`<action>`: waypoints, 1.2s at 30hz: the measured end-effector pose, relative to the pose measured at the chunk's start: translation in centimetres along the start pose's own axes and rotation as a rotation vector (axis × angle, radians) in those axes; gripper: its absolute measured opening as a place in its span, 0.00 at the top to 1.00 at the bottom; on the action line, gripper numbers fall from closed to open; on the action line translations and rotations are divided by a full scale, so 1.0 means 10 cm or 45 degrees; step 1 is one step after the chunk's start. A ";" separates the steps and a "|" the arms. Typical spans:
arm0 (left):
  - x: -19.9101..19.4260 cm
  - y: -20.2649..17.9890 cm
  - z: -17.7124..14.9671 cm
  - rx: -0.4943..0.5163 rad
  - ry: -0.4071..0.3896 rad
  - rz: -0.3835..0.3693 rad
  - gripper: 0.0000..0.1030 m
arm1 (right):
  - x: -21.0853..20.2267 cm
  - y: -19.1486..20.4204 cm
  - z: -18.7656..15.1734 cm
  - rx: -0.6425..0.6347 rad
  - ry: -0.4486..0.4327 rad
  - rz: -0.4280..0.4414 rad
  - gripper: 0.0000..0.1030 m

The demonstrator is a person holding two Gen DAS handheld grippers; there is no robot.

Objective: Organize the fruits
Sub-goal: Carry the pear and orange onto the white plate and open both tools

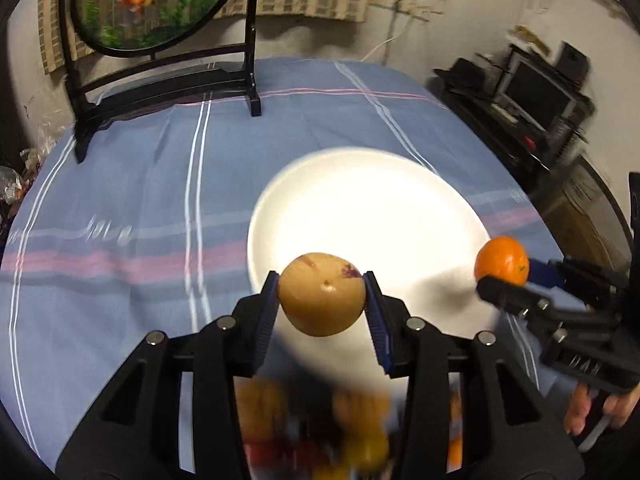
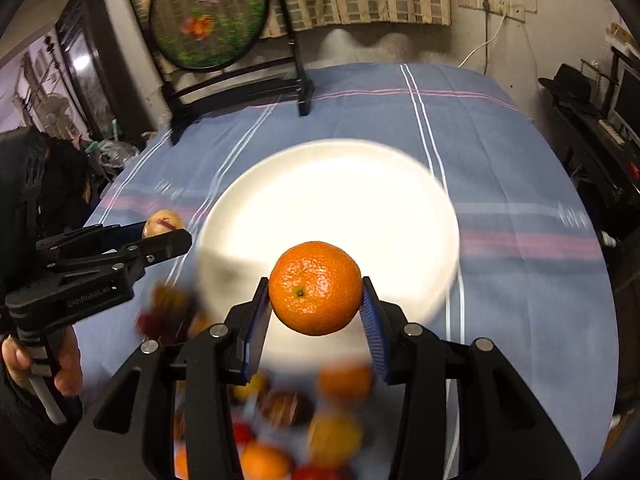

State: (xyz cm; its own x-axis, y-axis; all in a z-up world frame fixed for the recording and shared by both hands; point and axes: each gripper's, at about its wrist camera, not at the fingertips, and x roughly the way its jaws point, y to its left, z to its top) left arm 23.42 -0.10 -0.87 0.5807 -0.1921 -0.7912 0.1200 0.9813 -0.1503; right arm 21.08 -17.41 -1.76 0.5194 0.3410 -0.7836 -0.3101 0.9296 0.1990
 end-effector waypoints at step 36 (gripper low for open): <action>-0.83 -0.05 -1.50 -0.104 -0.084 0.022 0.09 | -0.84 0.26 -1.25 0.079 -0.059 -0.093 0.03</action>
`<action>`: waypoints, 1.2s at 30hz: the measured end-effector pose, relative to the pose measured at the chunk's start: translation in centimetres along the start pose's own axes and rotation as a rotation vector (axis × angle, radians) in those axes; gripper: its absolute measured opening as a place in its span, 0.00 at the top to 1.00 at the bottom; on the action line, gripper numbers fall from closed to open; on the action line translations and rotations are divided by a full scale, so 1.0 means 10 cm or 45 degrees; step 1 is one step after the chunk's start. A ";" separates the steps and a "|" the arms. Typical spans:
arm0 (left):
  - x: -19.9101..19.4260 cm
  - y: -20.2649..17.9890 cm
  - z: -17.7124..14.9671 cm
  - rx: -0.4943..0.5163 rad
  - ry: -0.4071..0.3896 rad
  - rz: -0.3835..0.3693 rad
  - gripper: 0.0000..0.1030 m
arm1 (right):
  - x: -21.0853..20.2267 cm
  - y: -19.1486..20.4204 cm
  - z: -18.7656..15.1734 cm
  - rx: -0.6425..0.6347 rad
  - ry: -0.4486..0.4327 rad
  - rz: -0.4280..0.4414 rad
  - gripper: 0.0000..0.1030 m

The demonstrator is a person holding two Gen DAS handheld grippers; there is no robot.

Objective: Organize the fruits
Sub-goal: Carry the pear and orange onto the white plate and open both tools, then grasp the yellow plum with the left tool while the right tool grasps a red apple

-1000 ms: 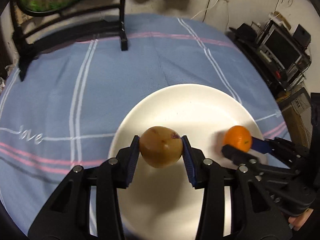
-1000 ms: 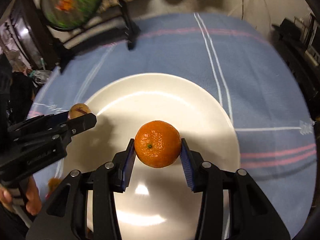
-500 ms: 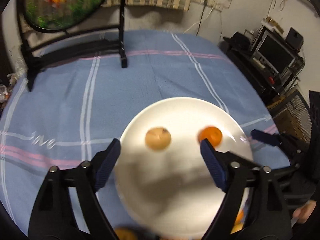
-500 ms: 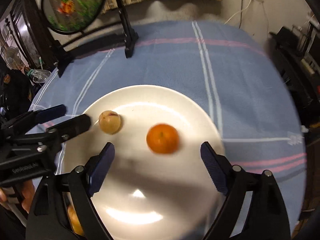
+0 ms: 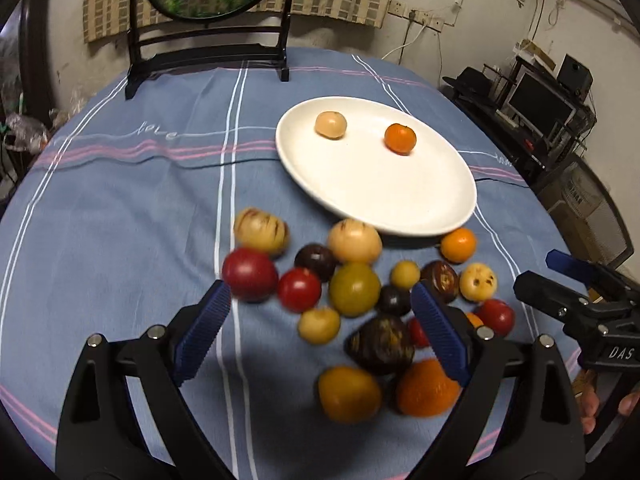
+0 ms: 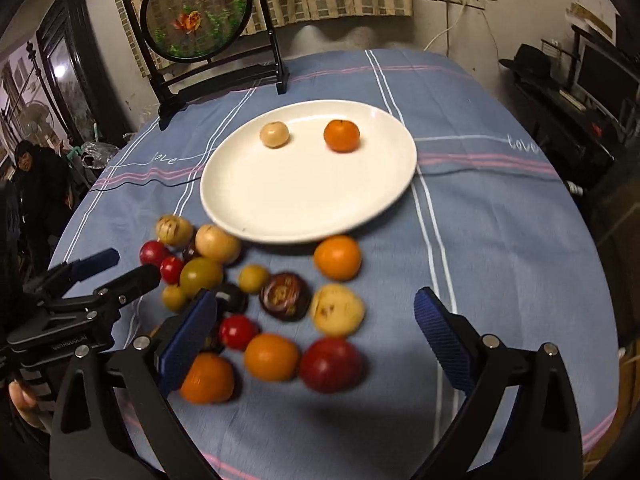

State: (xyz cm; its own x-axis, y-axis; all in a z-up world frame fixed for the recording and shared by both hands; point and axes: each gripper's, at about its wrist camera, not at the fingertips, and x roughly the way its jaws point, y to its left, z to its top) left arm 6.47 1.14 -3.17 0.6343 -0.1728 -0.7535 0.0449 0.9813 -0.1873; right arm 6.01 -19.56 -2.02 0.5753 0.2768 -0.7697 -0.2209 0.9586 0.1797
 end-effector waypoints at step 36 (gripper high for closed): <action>0.10 0.07 -0.64 0.086 0.152 -0.022 0.15 | 0.05 -0.20 -0.61 -0.019 0.073 0.013 0.59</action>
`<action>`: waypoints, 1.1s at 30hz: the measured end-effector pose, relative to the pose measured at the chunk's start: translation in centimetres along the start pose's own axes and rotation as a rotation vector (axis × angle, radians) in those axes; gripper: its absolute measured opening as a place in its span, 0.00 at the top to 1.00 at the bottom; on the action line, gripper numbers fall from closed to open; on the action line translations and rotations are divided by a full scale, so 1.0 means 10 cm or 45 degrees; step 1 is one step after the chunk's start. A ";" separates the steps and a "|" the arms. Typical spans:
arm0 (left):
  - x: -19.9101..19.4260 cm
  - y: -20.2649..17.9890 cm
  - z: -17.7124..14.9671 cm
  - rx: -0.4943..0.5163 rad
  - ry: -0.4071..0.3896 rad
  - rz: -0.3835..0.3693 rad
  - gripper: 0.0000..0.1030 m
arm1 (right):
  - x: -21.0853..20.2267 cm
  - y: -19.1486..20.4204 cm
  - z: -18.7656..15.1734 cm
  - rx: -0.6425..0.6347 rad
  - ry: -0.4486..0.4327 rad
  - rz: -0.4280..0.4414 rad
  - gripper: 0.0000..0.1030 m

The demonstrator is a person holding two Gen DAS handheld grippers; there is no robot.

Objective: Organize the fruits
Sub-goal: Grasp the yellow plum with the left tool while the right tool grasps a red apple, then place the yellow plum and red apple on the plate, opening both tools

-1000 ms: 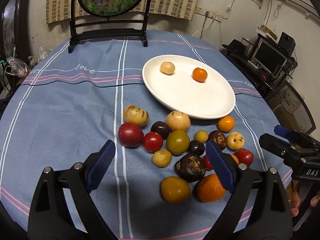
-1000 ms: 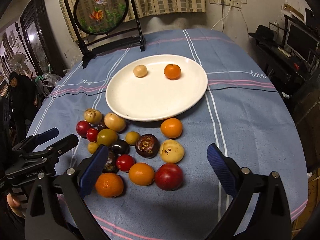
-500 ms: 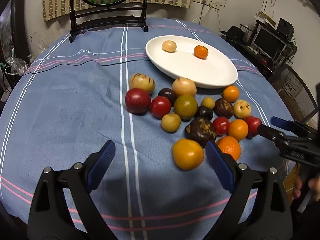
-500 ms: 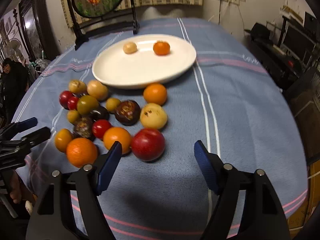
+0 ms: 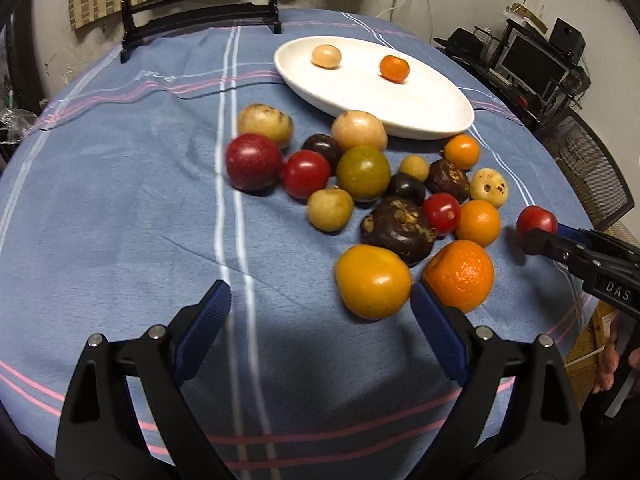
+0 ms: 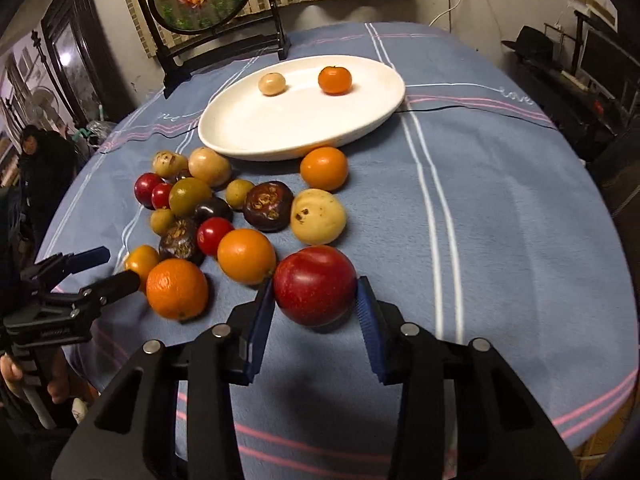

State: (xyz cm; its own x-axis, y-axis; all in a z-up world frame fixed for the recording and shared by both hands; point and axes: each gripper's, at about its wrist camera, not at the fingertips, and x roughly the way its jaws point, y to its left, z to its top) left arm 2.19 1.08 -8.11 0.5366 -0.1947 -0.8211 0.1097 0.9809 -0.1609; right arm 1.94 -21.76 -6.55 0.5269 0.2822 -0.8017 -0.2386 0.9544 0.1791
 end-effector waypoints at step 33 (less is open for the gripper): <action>-0.17 -0.14 0.65 0.081 -0.105 -0.090 0.58 | -0.01 0.19 0.49 -0.109 -0.048 0.072 0.59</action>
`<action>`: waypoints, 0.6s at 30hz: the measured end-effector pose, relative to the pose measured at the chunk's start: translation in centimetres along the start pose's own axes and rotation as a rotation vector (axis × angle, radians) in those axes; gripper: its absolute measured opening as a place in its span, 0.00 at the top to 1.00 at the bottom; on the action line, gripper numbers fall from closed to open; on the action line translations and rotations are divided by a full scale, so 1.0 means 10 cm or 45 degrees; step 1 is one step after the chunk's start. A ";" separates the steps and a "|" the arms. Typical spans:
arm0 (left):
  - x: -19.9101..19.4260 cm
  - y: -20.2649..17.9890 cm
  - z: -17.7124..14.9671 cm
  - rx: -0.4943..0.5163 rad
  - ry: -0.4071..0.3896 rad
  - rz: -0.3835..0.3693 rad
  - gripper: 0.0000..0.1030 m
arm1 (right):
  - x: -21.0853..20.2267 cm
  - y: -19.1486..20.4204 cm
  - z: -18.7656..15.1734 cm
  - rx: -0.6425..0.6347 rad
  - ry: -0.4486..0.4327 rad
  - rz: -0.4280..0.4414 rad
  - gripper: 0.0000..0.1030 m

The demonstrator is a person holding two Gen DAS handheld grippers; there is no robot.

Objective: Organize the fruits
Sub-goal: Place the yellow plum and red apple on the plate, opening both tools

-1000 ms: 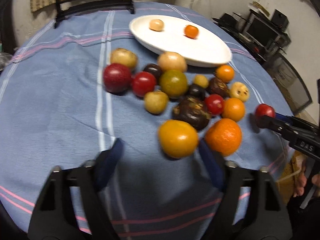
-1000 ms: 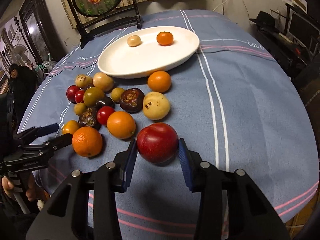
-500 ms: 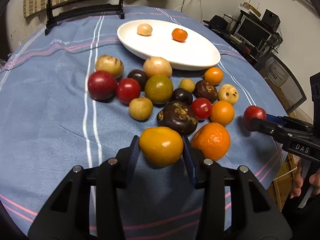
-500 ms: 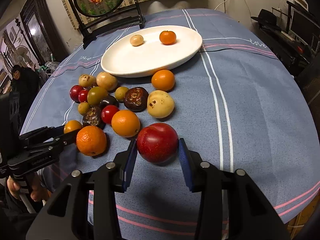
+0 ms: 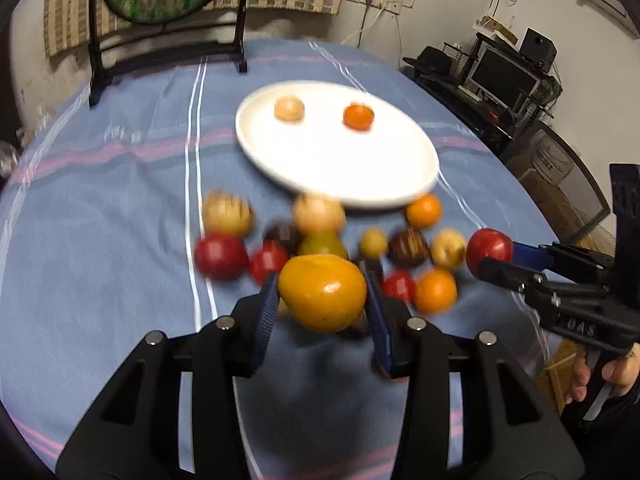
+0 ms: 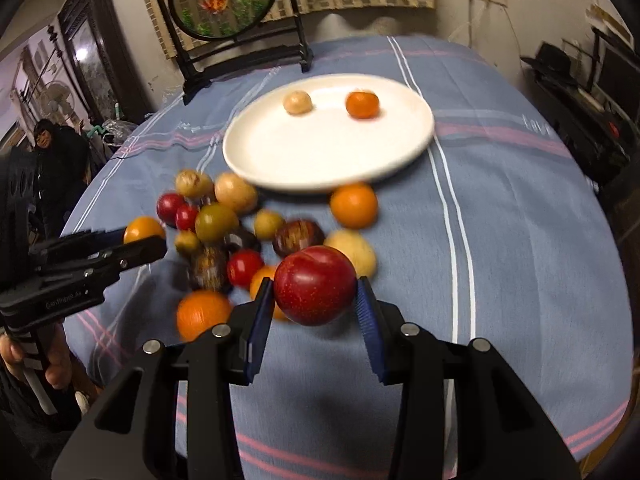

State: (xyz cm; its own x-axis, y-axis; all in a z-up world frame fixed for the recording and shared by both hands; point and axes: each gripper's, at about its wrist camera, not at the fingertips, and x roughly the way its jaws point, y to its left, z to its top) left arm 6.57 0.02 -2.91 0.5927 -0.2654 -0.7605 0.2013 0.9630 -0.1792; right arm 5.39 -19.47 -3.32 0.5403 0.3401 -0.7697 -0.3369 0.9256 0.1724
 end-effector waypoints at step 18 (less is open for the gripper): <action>1.53 0.39 1.61 -0.121 0.172 0.088 0.58 | 1.57 -0.14 1.50 -0.108 0.176 -0.030 0.59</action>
State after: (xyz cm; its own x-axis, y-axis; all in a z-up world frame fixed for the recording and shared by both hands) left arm 28.99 -1.02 -5.16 0.4913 -0.1962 -0.8486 0.0854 0.9805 -0.1773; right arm 25.91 -12.92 -6.45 0.4395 0.2870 -0.8511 -0.3928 0.9136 0.1053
